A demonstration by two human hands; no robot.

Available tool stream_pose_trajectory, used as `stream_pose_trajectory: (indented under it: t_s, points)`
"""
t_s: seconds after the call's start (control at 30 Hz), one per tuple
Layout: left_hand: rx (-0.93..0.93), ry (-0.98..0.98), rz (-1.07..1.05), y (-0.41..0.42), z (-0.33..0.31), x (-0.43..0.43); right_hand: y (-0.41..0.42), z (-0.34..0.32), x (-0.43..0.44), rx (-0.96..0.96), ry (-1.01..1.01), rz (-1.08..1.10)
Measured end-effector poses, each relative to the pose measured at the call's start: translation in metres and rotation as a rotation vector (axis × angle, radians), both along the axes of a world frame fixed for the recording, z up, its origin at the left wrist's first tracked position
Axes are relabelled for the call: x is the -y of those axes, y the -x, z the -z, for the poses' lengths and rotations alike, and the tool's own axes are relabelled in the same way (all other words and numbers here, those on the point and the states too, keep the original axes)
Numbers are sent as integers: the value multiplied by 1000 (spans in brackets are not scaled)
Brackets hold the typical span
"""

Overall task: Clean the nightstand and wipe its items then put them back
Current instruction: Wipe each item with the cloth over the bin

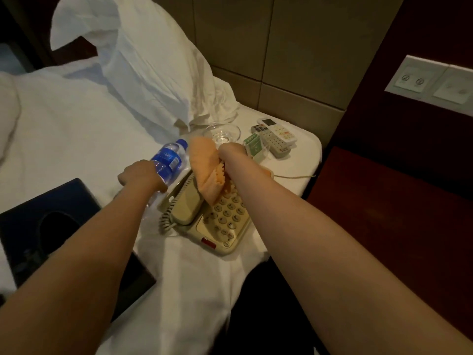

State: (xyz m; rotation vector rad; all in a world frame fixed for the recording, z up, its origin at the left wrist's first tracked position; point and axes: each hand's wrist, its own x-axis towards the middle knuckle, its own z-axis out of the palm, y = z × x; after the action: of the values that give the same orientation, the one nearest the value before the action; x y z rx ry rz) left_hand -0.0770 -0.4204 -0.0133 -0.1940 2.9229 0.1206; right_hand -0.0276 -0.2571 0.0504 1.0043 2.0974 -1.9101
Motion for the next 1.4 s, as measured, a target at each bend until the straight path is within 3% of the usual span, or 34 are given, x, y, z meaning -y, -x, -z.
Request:
stream_pose_trajectory:
  t_s: [0.17,0.3,0.43,0.5,0.57,0.7,0.83,0.9,1.0,1.23,1.33,1.4]
  points:
    - [2,-202,-33,-9,-14,4,-11,3,-6,-66,77,51]
    - [28,-295,-15,-19,-34,-4,-10,7,-13,-18,205,227]
    - [-7,-493,3,-33,-67,-26,-36,-13,-28,-135,155,368]
    - [118,-749,-5,-40,-85,-37,-48,-21,-39,-196,149,446]
    - [368,-1009,12,-55,-101,-50,-63,-35,-50,-296,115,518]
    - [716,-1355,106,-97,-115,-86,-95,-52,-73,-563,-108,646]
    - [607,-1365,225,-144,-99,-136,-144,-43,-90,-691,-418,512]
    - [670,-1441,244,-169,-86,-161,-176,-20,-97,-705,-507,414]
    - [843,-1502,224,-202,-58,-192,-225,19,-108,-693,-473,309]
    - [1095,-1319,250,-284,16,-220,-305,84,-139,-607,-548,245]
    - [1127,-1229,269,-310,50,-218,-325,100,-143,-488,-552,325]
    - [1110,-1190,290,-323,66,-215,-335,110,-145,-368,-423,450]
